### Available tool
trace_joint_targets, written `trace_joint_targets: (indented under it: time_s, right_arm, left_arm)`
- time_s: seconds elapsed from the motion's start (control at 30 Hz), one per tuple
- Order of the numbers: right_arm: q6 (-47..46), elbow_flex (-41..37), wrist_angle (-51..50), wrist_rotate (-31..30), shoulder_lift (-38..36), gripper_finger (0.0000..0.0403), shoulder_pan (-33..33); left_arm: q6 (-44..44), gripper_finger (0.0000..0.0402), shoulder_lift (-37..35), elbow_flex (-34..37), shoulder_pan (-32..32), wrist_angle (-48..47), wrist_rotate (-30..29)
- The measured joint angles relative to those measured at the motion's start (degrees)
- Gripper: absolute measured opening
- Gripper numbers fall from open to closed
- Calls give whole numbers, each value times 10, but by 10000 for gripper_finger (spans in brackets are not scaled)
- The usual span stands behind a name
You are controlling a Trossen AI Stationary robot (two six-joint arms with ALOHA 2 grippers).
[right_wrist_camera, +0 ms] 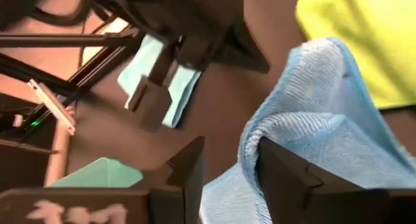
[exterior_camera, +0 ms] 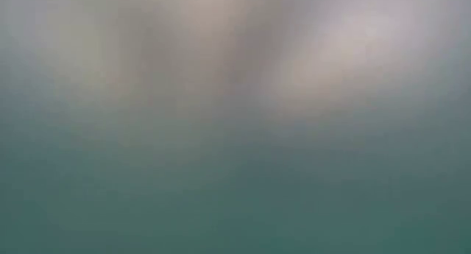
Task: Fold microfiber towels
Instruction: Fold the right blue microfiber cloth
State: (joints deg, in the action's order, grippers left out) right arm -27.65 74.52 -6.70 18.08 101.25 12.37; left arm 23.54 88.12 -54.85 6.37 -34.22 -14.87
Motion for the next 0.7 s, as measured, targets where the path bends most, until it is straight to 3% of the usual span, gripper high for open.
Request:
trace_joint_targets:
  time_s: [0.2, 0.7]
  right_arm:
    - [14, 0, -37, -16, -5, 132, 8]
    - [31, 0, -33, 9, 77, 132, 0]
  left_arm:
    - [8, 0, 0, 0, 0, 9, 0]
    - [7, 0, 0, 0, 15, 17, -1]
